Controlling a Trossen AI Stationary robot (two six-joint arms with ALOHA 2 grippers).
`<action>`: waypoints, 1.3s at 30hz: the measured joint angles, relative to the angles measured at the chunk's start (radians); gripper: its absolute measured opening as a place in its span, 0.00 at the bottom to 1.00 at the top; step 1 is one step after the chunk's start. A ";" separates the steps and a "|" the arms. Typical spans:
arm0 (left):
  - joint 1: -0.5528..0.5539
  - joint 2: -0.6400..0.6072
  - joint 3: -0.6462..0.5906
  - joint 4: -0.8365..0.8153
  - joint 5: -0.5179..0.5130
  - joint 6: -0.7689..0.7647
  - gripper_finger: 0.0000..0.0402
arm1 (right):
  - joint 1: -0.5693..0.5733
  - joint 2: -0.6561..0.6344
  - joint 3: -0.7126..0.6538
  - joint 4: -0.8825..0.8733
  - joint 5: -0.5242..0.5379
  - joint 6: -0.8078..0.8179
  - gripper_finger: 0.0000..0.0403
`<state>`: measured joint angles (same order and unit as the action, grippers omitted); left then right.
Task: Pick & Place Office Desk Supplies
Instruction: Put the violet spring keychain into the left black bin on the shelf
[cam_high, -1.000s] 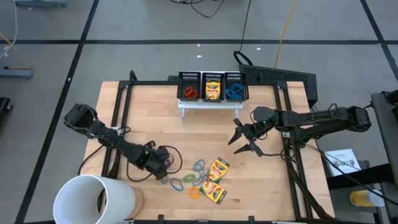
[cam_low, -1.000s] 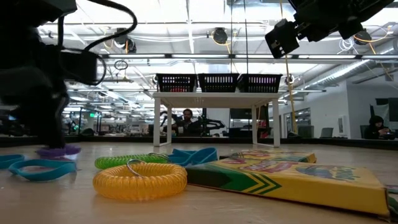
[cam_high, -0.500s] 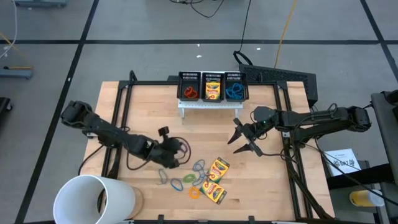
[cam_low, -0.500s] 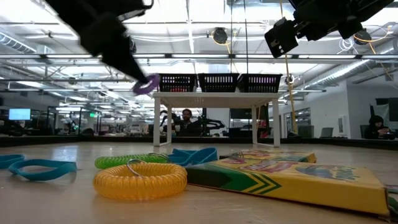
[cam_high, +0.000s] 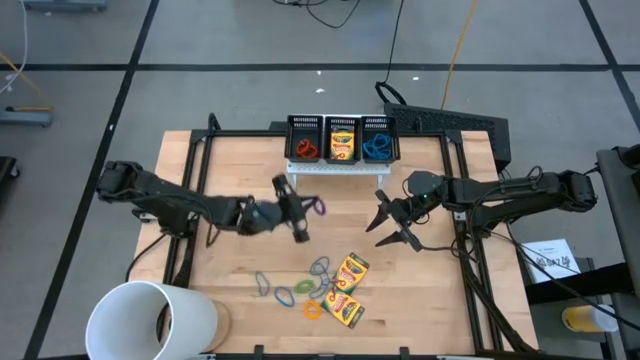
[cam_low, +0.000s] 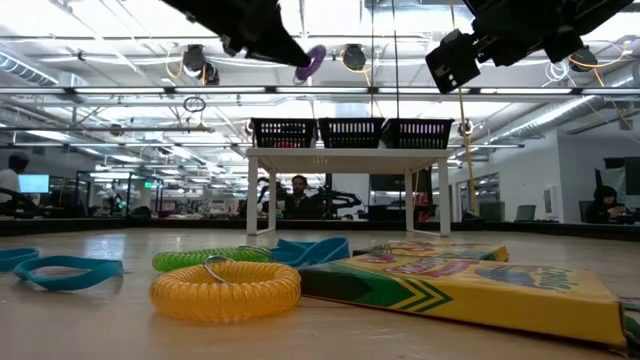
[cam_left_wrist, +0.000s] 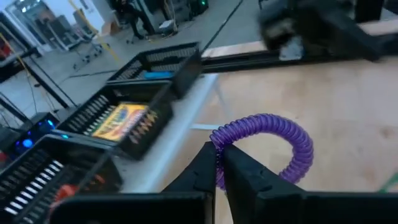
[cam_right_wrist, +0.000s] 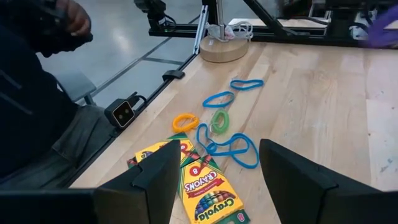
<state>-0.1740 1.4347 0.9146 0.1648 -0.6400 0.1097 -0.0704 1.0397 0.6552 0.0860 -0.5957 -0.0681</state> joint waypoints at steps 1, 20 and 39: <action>0.022 -0.016 0.000 -0.010 0.025 0.000 0.05 | 0.000 0.000 0.000 0.000 0.000 0.000 0.52; 0.479 -0.119 0.000 0.077 0.282 0.035 0.07 | -0.048 -0.303 -0.061 -0.174 0.207 0.008 0.52; 0.565 0.032 -0.001 0.122 0.300 -0.089 0.09 | -0.048 -0.373 -0.082 -0.166 0.203 0.003 0.52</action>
<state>0.3907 1.4665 0.9134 0.2868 -0.3401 0.0203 -0.1188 0.6666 0.5735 -0.0799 -0.3923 -0.0654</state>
